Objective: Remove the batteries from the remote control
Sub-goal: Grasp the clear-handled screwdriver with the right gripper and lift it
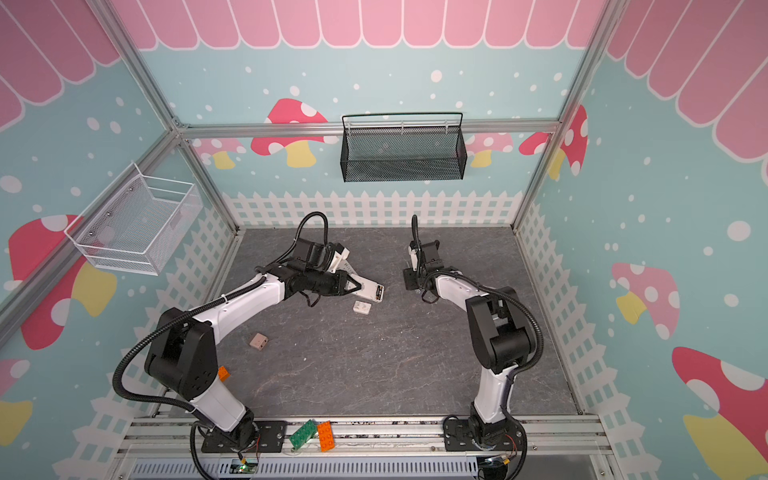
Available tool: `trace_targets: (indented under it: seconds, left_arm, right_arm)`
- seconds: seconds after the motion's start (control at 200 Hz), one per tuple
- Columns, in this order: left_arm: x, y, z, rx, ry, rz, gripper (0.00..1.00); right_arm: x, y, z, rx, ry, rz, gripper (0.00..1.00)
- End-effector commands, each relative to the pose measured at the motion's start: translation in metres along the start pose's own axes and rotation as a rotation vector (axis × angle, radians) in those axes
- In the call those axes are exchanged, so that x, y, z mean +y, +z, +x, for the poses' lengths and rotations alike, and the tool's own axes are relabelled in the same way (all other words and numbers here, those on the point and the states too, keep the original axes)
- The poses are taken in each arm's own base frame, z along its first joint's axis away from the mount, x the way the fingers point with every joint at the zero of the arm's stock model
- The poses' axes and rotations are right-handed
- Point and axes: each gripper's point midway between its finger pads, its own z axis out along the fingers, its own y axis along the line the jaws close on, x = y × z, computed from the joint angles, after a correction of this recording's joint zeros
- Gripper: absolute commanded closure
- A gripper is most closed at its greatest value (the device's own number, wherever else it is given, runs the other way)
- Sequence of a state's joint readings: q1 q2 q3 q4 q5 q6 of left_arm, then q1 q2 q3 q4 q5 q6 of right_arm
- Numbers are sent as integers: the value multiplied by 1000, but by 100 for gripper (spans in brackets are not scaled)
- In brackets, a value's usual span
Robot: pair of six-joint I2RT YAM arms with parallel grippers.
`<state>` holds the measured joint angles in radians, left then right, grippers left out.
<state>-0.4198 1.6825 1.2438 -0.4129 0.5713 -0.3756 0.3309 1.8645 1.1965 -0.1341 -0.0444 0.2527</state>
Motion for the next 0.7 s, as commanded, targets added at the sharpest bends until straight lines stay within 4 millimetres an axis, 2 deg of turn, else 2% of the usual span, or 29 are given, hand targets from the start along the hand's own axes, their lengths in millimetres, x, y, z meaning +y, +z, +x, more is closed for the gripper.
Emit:
trace_targets:
  seconds: [0.0,0.02,0.03,0.05,0.165,0.525,0.695]
  left_arm:
    - [-14,-14,-12,-54,27,30,100]
    - [-14,-14,-12,-54,29,29,100]
    - [-14,-14,-12,-53,29,28,100]
    - [-14,-15,-13,-56,31,28,100]
    - [-15,-15,-12,-58,36,33,100]
    - [-14,-15,-14,-58,40,23,100]
    - [-16,-15,-11,-58,29,43,100]
  right_arm:
    - [1,4,4,47,41,-10,42]
    - [1,4,4,49,44,-10,42]
    - [0,11,12,75,46,-9,43]
    - [0,15,16,87,49,-10,43]
    - [-1,22,24,108,49,-4,48]
    - [-8,32,28,126,43,26,56]
    - [-16,38,36,145,40,71,60]
